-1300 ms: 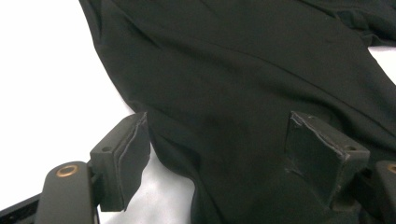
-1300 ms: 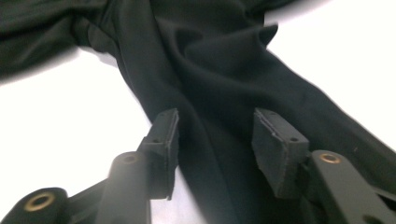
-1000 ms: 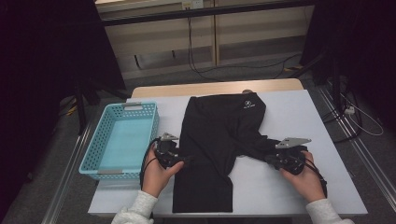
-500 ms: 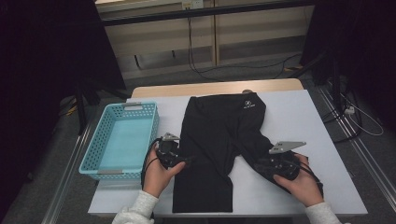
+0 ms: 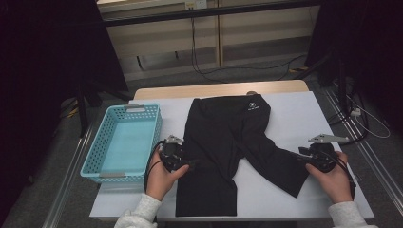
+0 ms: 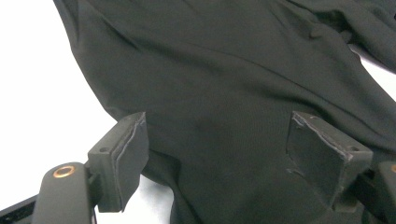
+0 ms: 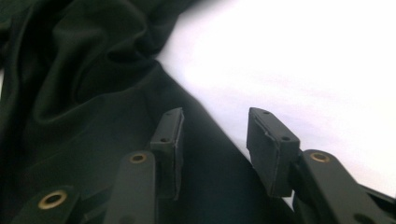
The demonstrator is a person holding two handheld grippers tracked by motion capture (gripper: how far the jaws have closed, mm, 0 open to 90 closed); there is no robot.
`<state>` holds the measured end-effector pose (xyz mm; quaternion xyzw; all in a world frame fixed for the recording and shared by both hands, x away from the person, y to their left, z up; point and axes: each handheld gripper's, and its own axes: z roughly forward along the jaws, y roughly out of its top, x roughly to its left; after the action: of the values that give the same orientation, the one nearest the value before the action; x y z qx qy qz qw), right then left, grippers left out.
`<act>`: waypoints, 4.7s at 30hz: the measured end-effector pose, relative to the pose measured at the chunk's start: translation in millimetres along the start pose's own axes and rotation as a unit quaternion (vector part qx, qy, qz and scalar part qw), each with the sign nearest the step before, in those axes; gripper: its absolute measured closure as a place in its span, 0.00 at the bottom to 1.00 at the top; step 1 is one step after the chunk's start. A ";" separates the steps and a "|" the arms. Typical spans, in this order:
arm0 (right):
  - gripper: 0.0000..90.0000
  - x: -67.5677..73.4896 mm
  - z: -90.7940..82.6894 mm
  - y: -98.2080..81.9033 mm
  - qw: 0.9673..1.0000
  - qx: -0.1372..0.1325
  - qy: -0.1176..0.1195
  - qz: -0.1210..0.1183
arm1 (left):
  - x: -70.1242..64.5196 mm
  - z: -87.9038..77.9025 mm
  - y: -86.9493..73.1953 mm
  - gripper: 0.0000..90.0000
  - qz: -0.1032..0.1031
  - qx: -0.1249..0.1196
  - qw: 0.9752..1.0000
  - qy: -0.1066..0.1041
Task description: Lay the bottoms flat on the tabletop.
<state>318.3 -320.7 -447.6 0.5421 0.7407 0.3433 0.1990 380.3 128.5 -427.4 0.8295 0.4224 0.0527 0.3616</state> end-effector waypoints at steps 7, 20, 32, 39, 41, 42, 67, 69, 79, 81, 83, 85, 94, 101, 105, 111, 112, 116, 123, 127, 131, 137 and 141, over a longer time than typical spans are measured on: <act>0.95 6.6 -0.4 1.1 0.999 0.020 0.004 -0.028 | 0.4 -0.9 -0.3 0.24 0.000 -0.003 1.000 0.004; 0.77 46.3 0.7 1.2 0.995 0.012 0.051 -0.081 | -0.2 -3.3 0.1 0.24 -0.003 -0.002 1.000 0.001; 1.00 60.7 6.2 -3.5 0.990 0.055 0.108 -0.067 | -0.5 -0.9 -0.7 0.24 -0.008 0.005 1.000 0.004; 1.00 95.9 1.5 -7.1 0.978 0.064 0.159 -0.119 | -0.1 -1.9 -0.8 0.24 -0.008 0.007 1.000 0.005; 0.94 92.5 -2.1 -2.8 0.980 0.047 0.151 -0.119 | -0.4 -2.3 -0.6 0.24 -0.008 0.003 1.000 0.006; 0.89 85.1 -6.1 0.9 0.985 0.028 0.135 -0.106 | 0.0 -2.9 -0.2 0.24 -0.008 0.005 1.000 0.003; 1.00 23.1 -25.8 -6.7 0.999 0.013 0.033 -0.018 | 1.9 1.0 -1.4 0.24 -0.011 0.011 1.000 0.003; 1.00 17.1 -31.2 -11.5 1.000 0.024 0.015 -0.011 | 0.7 -0.3 -0.6 0.24 -0.011 0.006 1.000 0.003; 0.79 13.5 -28.7 -12.7 0.999 0.033 0.011 0.004 | 1.7 -0.4 -0.6 0.24 -0.012 0.005 1.000 0.005; 0.75 12.1 -24.7 -9.5 1.000 0.007 0.011 0.004 | 1.6 -0.7 0.0 0.24 -0.010 0.005 1.000 0.006; 0.72 12.3 -19.7 -4.5 1.000 -0.007 0.016 0.001 | 1.0 -0.2 0.3 0.24 -0.007 0.009 1.000 0.003; 0.72 14.3 -13.1 -0.1 0.999 -0.014 0.026 -0.013 | -0.1 1.5 -0.2 0.24 -0.008 0.009 1.000 0.003; 0.98 24.8 11.1 2.3 0.999 0.032 0.035 -0.019 | 1.2 1.6 -1.3 0.24 -0.008 0.011 1.000 0.006; 1.00 14.3 -6.6 3.1 0.999 0.003 0.031 0.021 | 1.4 0.7 -1.0 0.24 -0.008 0.011 1.000 0.005; 1.00 -0.9 -11.9 -6.5 0.999 0.008 0.012 0.044 | 1.0 1.7 -1.2 0.24 -0.008 0.011 1.000 0.005; 0.81 -2.6 -10.8 -4.9 0.999 -0.004 -0.020 0.049 | 1.7 1.8 -1.1 0.24 -0.009 0.012 1.000 0.006; 0.76 -1.1 -10.1 -2.8 0.999 -0.011 -0.019 0.046 | 1.9 2.0 -1.2 0.24 -0.008 0.014 1.000 0.006; 0.74 2.9 -5.2 5.2 0.999 -0.024 -0.008 0.044 | 1.6 2.0 -1.0 0.24 -0.008 0.013 1.000 0.005; 0.73 1.6 10.6 7.3 0.999 0.005 -0.016 0.041 | 1.1 3.3 -1.9 0.24 -0.009 0.015 1.000 0.005; 0.88 -0.5 18.8 7.3 0.999 0.012 -0.001 0.043 | 0.3 4.4 -1.8 0.24 -0.008 0.017 1.000 0.004; 0.99 -6.0 18.4 13.4 0.999 0.001 0.012 0.045 | 0.9 4.6 -2.4 0.24 -0.010 0.017 1.000 0.004; 0.99 -27.0 11.2 10.4 0.995 -0.029 -0.004 0.096 | 2.5 4.1 -3.2 0.24 -0.010 0.019 1.000 0.005; 0.98 -31.6 11.6 7.3 0.995 -0.032 -0.028 0.089 | 1.6 4.6 -3.0 0.24 -0.009 0.020 1.000 0.002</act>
<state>341.4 -345.7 -452.7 0.6083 0.6724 0.3681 0.2059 381.1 128.3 -433.1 0.8329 0.4311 0.0423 0.3445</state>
